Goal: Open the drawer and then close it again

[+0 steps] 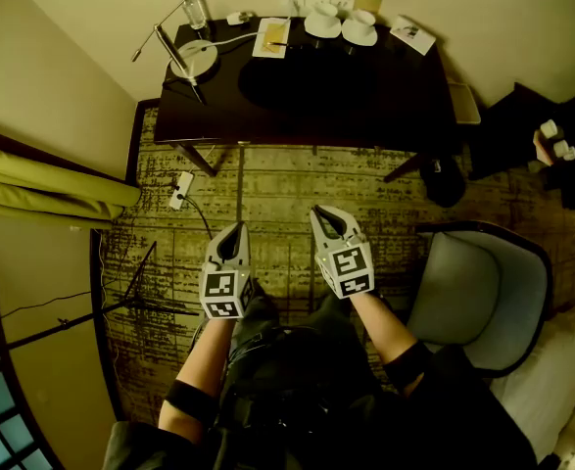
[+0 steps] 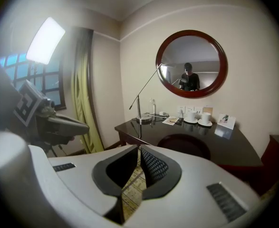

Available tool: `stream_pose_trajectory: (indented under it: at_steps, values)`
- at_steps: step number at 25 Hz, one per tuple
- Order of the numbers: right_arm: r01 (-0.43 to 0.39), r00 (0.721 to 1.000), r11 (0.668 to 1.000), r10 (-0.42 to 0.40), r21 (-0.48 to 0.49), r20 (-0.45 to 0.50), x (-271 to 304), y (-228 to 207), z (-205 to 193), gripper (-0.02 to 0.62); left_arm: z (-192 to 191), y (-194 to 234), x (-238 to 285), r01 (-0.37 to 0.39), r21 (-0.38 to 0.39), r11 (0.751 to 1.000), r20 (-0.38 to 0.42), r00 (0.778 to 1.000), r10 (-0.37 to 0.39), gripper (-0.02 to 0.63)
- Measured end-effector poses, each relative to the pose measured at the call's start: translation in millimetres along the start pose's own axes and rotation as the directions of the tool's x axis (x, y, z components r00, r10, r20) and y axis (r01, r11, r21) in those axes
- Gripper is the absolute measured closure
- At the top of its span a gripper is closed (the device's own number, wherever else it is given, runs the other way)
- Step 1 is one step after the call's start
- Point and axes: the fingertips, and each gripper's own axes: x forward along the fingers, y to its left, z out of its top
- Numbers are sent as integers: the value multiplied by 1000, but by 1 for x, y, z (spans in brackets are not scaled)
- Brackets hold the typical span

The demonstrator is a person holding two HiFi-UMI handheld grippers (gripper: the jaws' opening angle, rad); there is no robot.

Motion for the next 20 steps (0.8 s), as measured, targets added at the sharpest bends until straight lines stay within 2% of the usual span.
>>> stream_pose_trajectory:
  at_steps: [4,7,10,12,14,17,20]
  values:
    - [-35,997,981,21,-189,-74,55,24,-19,541,-14,24,-1,-46,-17,999,-18,999,46,604]
    - [-57,990,926,5,-373,-139,107,40,-41,494,-25,42,-1,-51,-21,998,-18,999,51,604]
    - [-52,984,823,-55,-566,-170,157,48,-59,471,-42,64,4,-68,-49,996,-9,998,68,604]
    - [-45,984,745,-82,-665,-158,192,52,-70,433,-51,80,12,-95,-98,991,11,995,96,604]
    - [-24,986,685,-102,-729,-128,227,52,-81,396,-65,93,24,-107,-101,989,32,993,110,604]
    - [13,985,610,-143,-793,-94,276,44,-101,391,-94,109,46,-114,-41,993,54,992,116,604]
    - [23,986,513,-153,-858,-65,321,37,-119,391,-118,122,72,-133,-81,988,96,985,141,604]
